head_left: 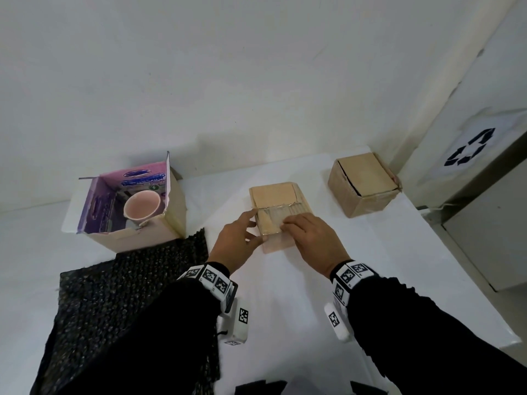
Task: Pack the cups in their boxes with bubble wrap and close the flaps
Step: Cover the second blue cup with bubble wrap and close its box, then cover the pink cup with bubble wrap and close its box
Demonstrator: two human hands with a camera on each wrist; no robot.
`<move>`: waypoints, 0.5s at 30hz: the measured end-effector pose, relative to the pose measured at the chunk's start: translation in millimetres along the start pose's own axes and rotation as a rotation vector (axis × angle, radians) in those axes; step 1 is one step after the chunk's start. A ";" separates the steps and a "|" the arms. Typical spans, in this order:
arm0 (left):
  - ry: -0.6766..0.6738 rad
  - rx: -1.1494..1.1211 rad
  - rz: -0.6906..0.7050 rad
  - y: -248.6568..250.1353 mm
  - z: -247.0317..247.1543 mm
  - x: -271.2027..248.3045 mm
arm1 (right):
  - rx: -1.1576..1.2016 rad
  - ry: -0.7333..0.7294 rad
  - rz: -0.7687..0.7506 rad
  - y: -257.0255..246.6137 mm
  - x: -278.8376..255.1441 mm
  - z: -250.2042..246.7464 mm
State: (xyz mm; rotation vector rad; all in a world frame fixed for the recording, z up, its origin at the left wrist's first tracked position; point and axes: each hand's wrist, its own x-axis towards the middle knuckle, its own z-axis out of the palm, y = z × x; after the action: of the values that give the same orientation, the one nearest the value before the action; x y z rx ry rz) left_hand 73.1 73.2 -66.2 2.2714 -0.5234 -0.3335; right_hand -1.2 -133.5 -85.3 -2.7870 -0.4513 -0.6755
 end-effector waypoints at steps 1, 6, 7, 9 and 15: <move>0.020 0.023 0.007 0.6 2.2 0.6 | -0.024 -0.002 0.020 1.7 1.8 -1.5; 0.072 0.085 0.014 3.4 13.8 14.0 | -0.070 -0.067 0.093 15.1 12.6 -5.4; 0.088 0.084 0.004 5.6 15.6 18.3 | -0.063 -0.085 0.095 18.0 16.4 -6.4; 0.115 0.094 -0.018 12.3 18.1 27.4 | -0.061 -0.107 0.098 25.0 25.3 -8.6; 0.131 0.209 -0.056 25.4 13.8 43.7 | -0.059 -0.154 0.120 54.4 43.4 -8.5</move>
State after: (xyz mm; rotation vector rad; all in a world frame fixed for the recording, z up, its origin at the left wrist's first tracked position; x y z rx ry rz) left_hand 99.4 28.4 -60.1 2.4931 -0.4448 -0.1623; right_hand 51.1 -175.9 -65.8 -2.9060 -0.2939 -0.4574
